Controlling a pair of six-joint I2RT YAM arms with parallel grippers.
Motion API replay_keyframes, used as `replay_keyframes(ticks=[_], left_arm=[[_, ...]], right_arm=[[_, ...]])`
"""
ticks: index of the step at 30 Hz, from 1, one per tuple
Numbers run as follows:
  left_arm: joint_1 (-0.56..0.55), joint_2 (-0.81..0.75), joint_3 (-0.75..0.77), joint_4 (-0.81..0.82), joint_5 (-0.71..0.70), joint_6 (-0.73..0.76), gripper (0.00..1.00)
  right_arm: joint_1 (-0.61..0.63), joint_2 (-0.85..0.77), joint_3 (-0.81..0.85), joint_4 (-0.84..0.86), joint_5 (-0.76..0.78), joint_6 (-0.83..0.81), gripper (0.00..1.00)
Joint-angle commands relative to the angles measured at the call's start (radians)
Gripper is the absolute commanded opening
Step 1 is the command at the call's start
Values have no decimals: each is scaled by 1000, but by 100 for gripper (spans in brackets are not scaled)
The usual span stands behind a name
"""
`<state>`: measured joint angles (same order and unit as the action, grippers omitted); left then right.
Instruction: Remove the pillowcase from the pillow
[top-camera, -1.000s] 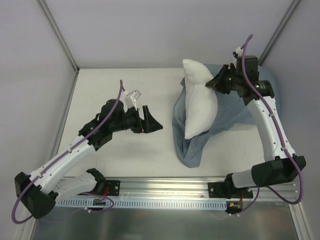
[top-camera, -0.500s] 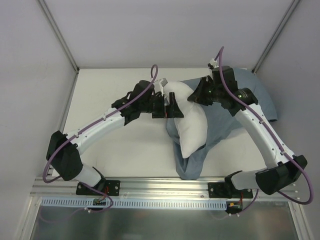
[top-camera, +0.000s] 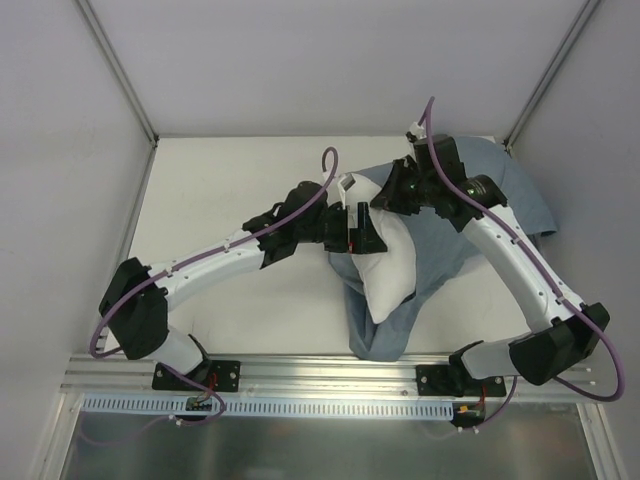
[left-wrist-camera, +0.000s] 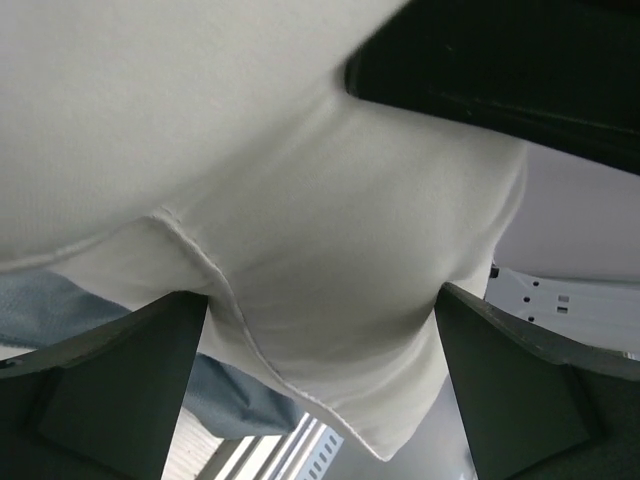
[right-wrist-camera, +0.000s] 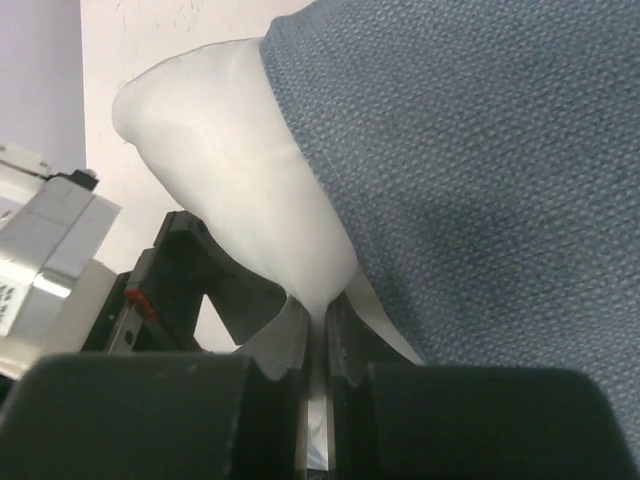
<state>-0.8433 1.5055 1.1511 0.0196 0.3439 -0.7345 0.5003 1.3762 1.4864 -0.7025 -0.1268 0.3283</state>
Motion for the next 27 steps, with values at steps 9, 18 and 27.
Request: replay_keyframes(ticks=[9,18,27], left_arm=[[33,82,23,83,21,-58,0],[188,-134,-192,46,21,-94,0],[219,-179,-183,-9,21,-80,0]], right_arm=[[15,0,80,-38,-42,-130,24],[15,-155,16,-167,275,-282,86],[29,-95,-95,-141,277,-348,97]])
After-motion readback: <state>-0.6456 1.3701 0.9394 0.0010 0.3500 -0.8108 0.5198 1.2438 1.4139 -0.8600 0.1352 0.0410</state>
